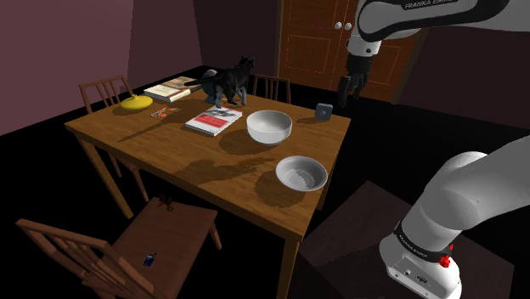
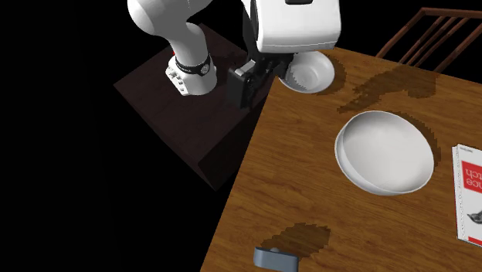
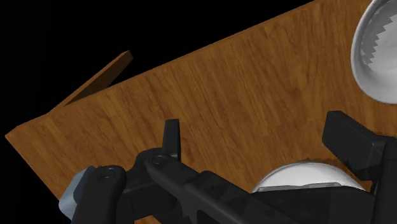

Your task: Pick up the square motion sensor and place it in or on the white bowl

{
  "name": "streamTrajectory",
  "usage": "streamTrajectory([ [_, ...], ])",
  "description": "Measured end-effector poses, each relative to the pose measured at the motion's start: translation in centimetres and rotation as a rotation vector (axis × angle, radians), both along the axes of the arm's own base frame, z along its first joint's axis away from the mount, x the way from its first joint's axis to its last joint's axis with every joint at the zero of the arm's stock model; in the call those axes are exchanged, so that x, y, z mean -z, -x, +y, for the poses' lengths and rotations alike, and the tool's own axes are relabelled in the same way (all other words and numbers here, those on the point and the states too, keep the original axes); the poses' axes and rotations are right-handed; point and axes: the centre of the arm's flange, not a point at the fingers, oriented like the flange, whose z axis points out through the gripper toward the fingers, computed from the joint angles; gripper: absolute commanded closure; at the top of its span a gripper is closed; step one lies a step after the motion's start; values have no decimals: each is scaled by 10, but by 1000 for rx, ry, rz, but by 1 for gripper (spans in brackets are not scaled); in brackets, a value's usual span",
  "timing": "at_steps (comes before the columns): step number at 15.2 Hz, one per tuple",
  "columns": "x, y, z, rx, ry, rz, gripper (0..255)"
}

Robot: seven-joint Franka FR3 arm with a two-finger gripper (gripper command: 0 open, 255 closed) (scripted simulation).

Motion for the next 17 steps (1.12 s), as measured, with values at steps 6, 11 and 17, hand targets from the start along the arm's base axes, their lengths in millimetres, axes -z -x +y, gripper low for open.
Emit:
streamTrajectory([
  [6, 35, -50, -46, 41, -4, -18, 0],
  [11, 62, -90, -95, 75, -7, -33, 0],
  [17, 99, -132, -148, 117, -10, -49, 0],
])
